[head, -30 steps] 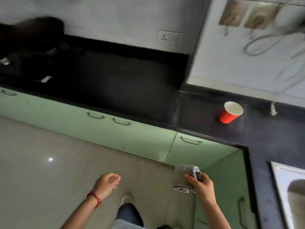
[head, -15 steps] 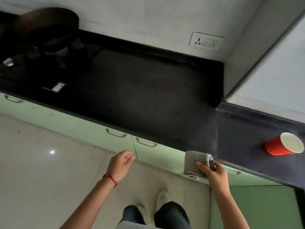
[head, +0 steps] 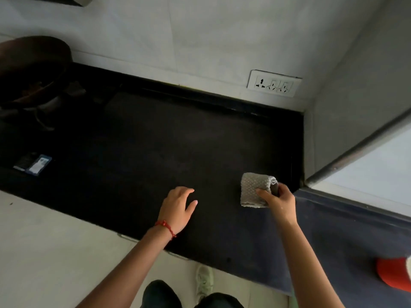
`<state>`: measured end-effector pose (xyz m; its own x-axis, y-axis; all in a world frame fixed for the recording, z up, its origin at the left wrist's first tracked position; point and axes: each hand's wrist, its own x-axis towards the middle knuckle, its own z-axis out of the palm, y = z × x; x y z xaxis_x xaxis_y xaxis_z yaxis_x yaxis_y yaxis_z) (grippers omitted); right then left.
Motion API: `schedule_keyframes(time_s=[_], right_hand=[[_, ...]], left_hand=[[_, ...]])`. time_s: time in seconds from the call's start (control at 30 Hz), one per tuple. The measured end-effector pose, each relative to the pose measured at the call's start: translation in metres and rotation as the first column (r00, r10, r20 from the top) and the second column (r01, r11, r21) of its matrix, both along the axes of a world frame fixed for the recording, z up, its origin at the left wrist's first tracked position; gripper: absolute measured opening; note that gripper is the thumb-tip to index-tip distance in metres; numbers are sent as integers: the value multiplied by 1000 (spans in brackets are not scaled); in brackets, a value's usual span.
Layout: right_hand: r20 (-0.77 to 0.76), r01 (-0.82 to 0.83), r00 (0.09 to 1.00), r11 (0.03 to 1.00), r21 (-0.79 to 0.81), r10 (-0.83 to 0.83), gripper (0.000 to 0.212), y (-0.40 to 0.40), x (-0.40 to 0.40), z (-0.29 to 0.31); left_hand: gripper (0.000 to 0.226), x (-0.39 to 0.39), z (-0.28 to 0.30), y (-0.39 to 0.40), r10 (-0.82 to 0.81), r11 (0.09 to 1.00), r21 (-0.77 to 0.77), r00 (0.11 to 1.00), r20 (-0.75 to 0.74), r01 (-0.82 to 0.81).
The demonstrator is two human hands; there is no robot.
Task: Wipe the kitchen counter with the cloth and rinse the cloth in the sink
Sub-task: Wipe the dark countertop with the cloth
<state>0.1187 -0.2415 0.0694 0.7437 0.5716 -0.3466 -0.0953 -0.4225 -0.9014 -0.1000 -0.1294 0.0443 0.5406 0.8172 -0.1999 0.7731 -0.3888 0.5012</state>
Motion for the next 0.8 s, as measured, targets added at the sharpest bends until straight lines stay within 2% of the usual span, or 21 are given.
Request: schedule_keyframes(time_s=[0.07, 0.23, 0.37, 0.43, 0.53, 0.6, 0.67, 0.8], right_hand=[[34, 41, 999, 998, -51, -39, 35, 57, 59, -12], [256, 45, 967, 994, -101, -17, 47, 100, 80, 1], [408, 62, 913, 990, -128, -5, 46, 149, 109, -4], [531, 47, 846, 987, -156, 44, 46, 168, 120, -8], [741, -22, 638, 967, -256, 210, 47, 186, 131, -22], [758, -92, 533, 916, -390, 376, 47, 188, 133, -35], [704, -167, 496, 851, -497, 509, 48, 186, 127, -48], [678, -206, 515, 844, -495, 524, 49, 179, 117, -57]], left_hand=[[48, 54, -10, 49, -17, 1000, 12, 996, -88, 18], [59, 63, -20, 60, -108, 992, 38, 953, -285, 123], [62, 64, -37, 76, -144, 985, 30, 905, -401, 170], [61, 62, -40, 76, -158, 979, 48, 892, -424, 196], [60, 57, -43, 78, -147, 980, 60, 888, -436, 192], [59, 57, -41, 78, -146, 976, 88, 898, -414, 199], [58, 57, -42, 78, -149, 975, 87, 897, -417, 202], [58, 56, -43, 79, -179, 975, 42, 886, -427, 217]])
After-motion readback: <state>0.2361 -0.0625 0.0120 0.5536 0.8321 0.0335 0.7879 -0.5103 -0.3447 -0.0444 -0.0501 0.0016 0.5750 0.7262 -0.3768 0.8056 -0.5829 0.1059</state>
